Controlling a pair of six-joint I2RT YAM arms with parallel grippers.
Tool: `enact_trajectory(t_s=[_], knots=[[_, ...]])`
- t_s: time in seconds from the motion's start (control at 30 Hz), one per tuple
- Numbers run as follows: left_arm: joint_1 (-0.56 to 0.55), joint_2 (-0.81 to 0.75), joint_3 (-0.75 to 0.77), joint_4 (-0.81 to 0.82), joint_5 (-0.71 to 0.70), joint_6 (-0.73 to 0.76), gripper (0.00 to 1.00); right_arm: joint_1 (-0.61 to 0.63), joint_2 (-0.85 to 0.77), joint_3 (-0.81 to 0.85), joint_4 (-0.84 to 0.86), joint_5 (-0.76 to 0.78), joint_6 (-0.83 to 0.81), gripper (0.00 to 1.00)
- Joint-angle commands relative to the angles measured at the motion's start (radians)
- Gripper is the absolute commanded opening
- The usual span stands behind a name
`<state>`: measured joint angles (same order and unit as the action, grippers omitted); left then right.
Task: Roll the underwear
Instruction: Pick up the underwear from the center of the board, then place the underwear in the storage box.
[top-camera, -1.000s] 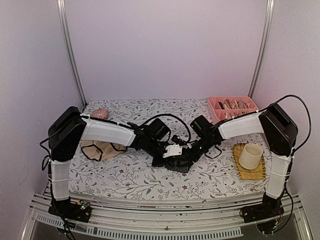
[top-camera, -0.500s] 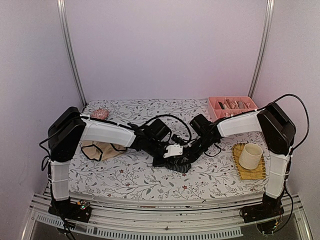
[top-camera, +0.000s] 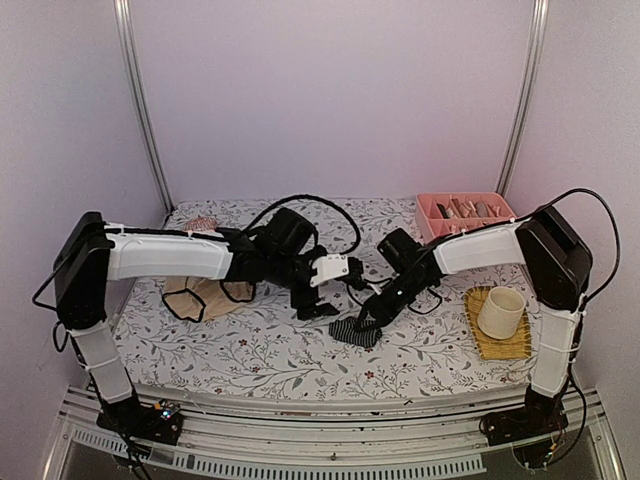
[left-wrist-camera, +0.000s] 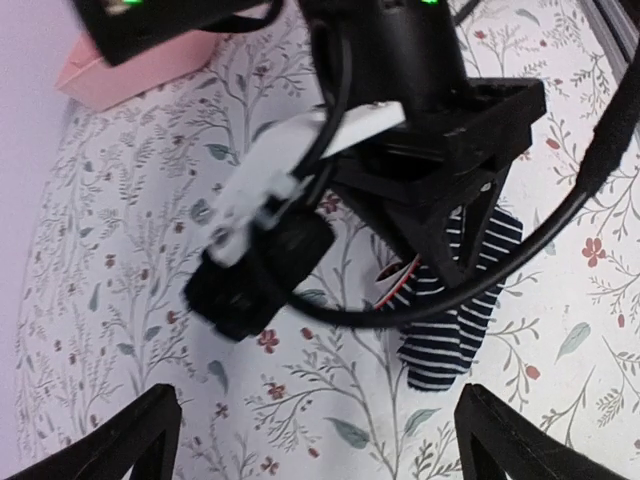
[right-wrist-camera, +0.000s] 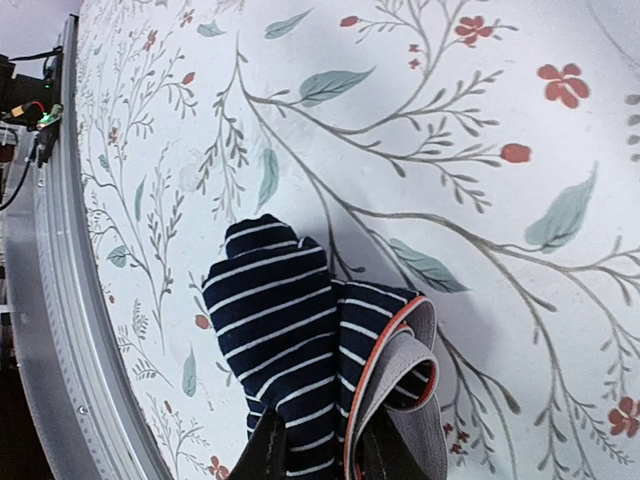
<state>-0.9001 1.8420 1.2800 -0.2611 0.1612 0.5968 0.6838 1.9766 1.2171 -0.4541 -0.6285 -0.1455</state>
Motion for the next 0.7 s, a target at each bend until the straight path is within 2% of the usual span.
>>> enact_trajectory(t_s=[0.0, 0.2, 0.33, 0.53, 0.67], knots=[[0.083, -0.133, -0.062, 0.033, -0.013, -0.035, 0.98, -0.04, -0.084, -0.014, -0.017, 0.148, 0.039, 0.02], [0.207, -0.237, -0.176, 0.079, -0.027, -0.094, 0.98, -0.136, -0.215, 0.055, 0.05, 0.333, 0.071, 0.02], [0.262, -0.296, -0.267, 0.154, -0.03, -0.11, 0.98, -0.2, -0.25, 0.139, 0.082, 0.473, 0.032, 0.02], [0.271, -0.365, -0.348, 0.235, -0.056, -0.14, 0.99, -0.331, -0.157, 0.358, 0.115, 0.555, 0.013, 0.02], [0.273, -0.406, -0.378, 0.262, -0.062, -0.157, 0.99, -0.4, -0.055, 0.519, 0.11, 0.63, 0.086, 0.02]])
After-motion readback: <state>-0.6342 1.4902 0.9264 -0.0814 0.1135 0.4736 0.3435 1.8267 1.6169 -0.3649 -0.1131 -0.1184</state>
